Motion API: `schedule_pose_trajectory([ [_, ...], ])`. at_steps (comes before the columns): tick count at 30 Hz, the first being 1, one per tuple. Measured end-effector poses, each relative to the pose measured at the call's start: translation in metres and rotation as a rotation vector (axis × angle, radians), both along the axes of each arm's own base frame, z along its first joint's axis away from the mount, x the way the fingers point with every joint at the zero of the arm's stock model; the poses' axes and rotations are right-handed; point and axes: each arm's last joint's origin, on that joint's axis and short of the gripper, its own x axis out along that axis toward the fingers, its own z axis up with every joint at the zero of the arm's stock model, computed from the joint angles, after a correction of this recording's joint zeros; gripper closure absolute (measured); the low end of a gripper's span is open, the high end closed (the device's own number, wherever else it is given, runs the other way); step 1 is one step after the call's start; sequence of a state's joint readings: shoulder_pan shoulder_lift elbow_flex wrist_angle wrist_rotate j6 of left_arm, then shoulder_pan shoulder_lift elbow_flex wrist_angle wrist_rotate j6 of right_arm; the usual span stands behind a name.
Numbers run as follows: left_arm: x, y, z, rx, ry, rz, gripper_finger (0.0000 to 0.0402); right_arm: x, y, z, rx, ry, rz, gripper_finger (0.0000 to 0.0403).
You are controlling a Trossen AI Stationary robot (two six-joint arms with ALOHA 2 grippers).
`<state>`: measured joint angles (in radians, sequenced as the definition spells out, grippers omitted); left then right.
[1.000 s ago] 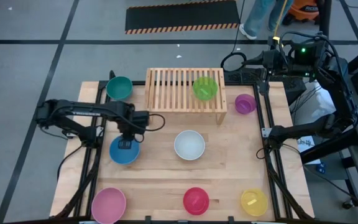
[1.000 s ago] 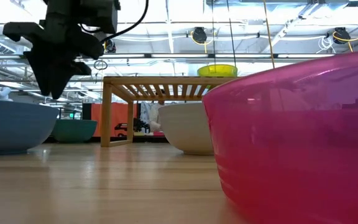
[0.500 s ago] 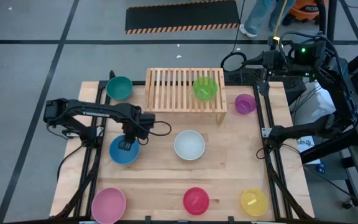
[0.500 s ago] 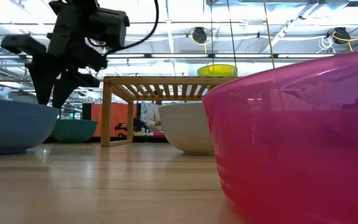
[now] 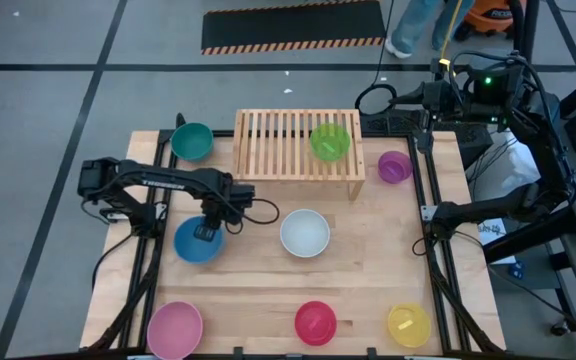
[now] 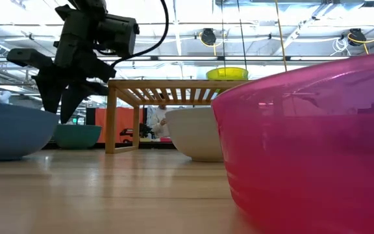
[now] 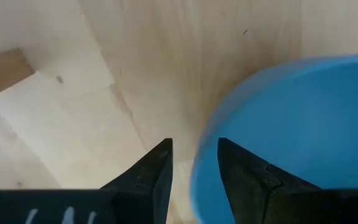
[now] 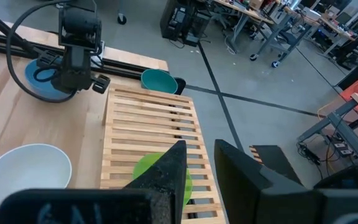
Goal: Place and stack bowls onto a shelf
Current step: Put the blue bowl on the shelf
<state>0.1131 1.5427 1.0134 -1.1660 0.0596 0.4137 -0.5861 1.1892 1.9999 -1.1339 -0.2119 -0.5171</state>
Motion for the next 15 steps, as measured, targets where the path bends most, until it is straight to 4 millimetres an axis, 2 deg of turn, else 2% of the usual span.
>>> schedule_pose_trajectory([
  [11,0.001,-0.001,0.0,-0.028,-0.011,-0.019,0.027,0.0,0.0,0.0,0.0,0.0,0.0,0.0326],
  [15,-0.003,-0.001,-0.01,-0.029,-0.007,0.021,0.027,0.0,0.0,0.0,0.0,0.0,0.0,0.0326],
])
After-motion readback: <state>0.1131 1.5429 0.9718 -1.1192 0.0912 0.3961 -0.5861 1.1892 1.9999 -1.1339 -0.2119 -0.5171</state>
